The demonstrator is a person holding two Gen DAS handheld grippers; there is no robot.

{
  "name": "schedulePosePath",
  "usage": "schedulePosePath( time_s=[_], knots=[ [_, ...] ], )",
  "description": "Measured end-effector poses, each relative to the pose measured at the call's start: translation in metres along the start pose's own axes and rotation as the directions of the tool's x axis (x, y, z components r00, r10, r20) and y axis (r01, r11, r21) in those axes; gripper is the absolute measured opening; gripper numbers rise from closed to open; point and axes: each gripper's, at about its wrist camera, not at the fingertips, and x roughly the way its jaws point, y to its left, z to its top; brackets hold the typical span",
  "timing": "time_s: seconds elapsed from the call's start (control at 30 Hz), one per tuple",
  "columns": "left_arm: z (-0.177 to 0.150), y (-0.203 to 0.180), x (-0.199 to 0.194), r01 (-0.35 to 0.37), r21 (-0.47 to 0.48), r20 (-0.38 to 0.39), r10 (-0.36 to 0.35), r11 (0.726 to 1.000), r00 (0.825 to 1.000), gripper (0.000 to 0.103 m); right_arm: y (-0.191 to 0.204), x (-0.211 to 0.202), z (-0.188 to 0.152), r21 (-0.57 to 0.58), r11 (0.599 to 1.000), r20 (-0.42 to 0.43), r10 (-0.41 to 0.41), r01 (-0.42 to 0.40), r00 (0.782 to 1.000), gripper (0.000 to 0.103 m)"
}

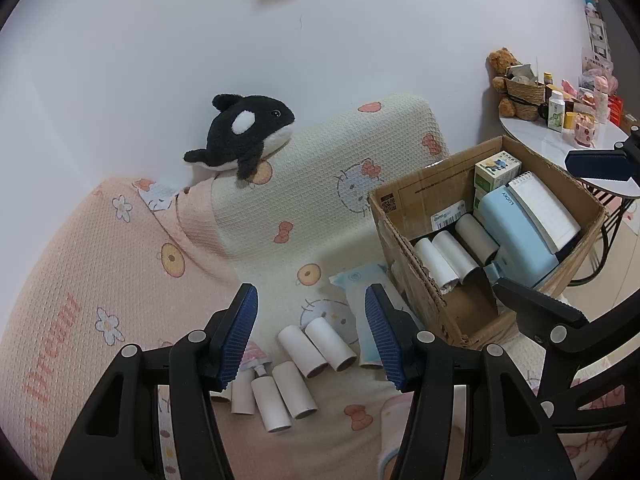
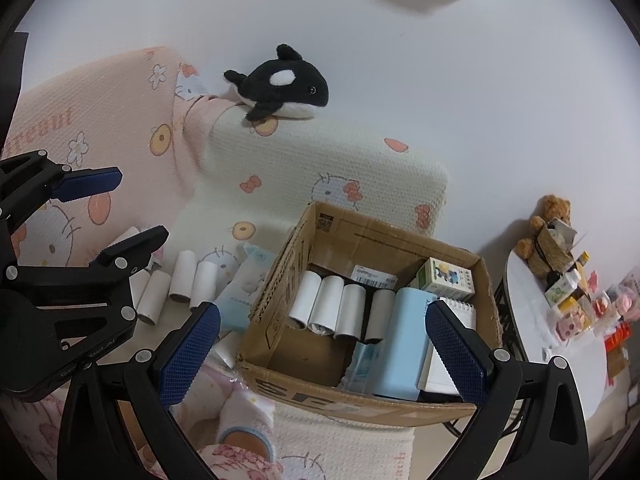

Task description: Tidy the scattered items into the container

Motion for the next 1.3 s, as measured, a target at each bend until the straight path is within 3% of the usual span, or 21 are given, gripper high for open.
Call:
schedulePosePath(
  time_s=[1.03,1.3],
  knots=[
    [-0.001,0.001,-0.002,0.033,0.006,0.026,-0.033,0.999,0.999,0.060,0.009,-0.001,0.001,-0.043,0.999,-0.004,-0.014,0.013,1.000,0.102],
    [-0.009,0.021,0.004,0.006,-0.065,0.030,-0.004,0.998,1.000,0.060,0.024,-0.004,0.015,-0.107,0.994,0.046,-0.005,0.010,0.999,0.102]
  ],
)
